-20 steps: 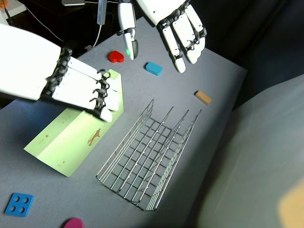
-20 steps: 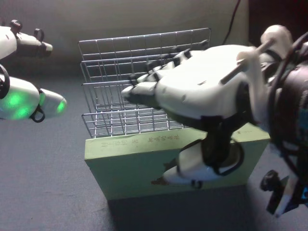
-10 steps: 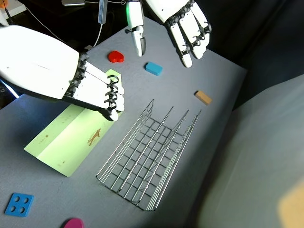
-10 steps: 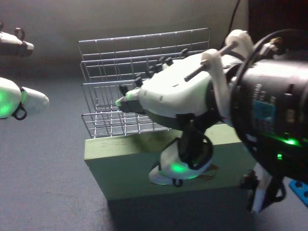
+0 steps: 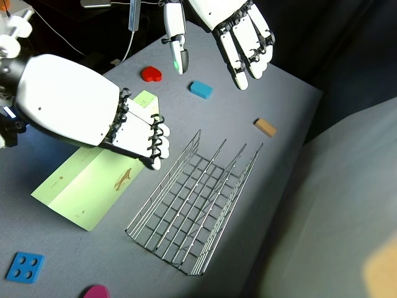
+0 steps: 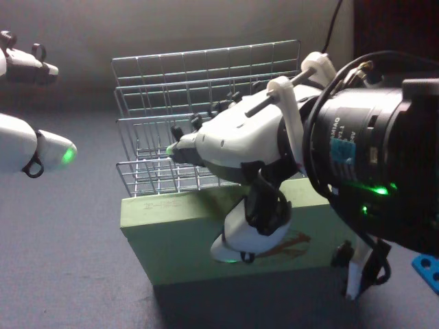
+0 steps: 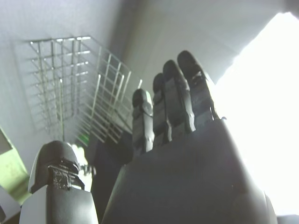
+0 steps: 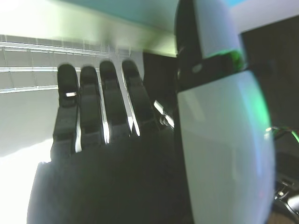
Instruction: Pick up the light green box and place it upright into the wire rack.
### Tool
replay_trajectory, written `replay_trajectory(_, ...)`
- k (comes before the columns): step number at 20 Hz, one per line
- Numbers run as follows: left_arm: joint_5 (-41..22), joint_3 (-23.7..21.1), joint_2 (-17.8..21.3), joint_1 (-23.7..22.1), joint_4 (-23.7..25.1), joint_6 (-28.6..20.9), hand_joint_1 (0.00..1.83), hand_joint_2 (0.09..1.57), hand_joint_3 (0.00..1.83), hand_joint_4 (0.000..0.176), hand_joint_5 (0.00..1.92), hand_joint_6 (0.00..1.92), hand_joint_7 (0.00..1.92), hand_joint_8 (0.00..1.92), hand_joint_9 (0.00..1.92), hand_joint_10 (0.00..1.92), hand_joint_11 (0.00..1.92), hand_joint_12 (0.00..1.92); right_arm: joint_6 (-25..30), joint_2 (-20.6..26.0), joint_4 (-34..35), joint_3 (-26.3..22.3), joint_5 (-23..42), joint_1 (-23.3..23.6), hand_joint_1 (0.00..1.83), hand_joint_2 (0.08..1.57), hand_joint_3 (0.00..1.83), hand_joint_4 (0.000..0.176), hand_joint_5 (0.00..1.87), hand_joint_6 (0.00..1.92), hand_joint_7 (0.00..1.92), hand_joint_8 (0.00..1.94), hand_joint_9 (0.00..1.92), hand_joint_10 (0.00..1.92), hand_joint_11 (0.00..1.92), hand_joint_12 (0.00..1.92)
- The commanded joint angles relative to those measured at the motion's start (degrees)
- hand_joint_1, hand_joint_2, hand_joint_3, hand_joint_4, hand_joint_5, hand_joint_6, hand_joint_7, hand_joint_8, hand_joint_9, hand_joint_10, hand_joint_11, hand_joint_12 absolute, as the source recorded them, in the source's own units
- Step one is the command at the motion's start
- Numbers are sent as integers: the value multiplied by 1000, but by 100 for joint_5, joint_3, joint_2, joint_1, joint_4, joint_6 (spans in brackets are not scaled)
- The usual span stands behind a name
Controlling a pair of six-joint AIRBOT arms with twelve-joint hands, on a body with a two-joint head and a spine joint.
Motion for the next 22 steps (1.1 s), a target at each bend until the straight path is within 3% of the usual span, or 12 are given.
replay_trajectory(1,-193,-16,13,-80,401,33,221,1079,0,102,207,0,179,1,227,2,0,659,-1,3,-338,19,204,30,826,996,2,11,122,0,125,0,115,0,0,589)
replay_trajectory(10,-173,-39,13,-92,353,32,231,1076,0,101,211,0,188,3,230,2,0,655,-10,-39,-322,106,223,-109,832,1005,2,0,222,14,204,7,189,12,0,716)
replay_trajectory(13,-172,-39,13,-93,354,32,231,1078,0,101,222,5,188,2,234,3,0,657,-21,-38,-323,130,229,-116,895,1058,8,0,318,16,354,15,335,25,0,947)
replay_trajectory(14,-172,-39,13,-92,354,32,217,1087,3,102,206,1,184,0,235,2,0,653,-30,-38,-323,131,229,-120,945,1086,4,0,405,14,459,7,435,22,33,1125)
replay_trajectory(15,-170,-39,13,-92,354,32,217,1087,3,102,206,1,184,0,235,2,0,653,-39,-37,-323,132,229,-123,945,1086,4,0,405,14,459,7,435,22,33,1125)
replay_trajectory(16,-158,-39,13,-94,354,32,214,1090,4,101,219,6,182,0,233,1,0,648,-47,-37,-324,141,230,-131,986,1107,2,0,524,17,622,12,570,31,193,1182)
replay_trajectory(17,-156,-39,13,-95,354,30,214,1090,4,101,219,6,182,0,233,1,0,648,-48,-37,-326,151,231,-140,986,1107,2,0,524,17,622,12,570,31,193,1182)
replay_trajectory(20,-152,-46,13,-95,354,30,205,1097,6,102,215,3,182,0,232,0,0,648,-61,-35,-337,163,231,-163,1065,1130,3,0,732,44,861,38,854,90,470,1244)
replay_trajectory(21,-144,-47,13,-96,354,19,205,1100,6,101,215,3,182,0,232,1,0,648,-73,-32,-338,162,231,-157,1273,1131,28,0,855,37,906,903,957,179,572,1324)
replay_trajectory(22,-142,-48,13,-98,354,13,205,1100,6,101,215,3,182,0,232,1,0,648,-76,-27,-338,161,232,-148,1273,1131,28,0,855,37,906,903,957,179,572,1324)
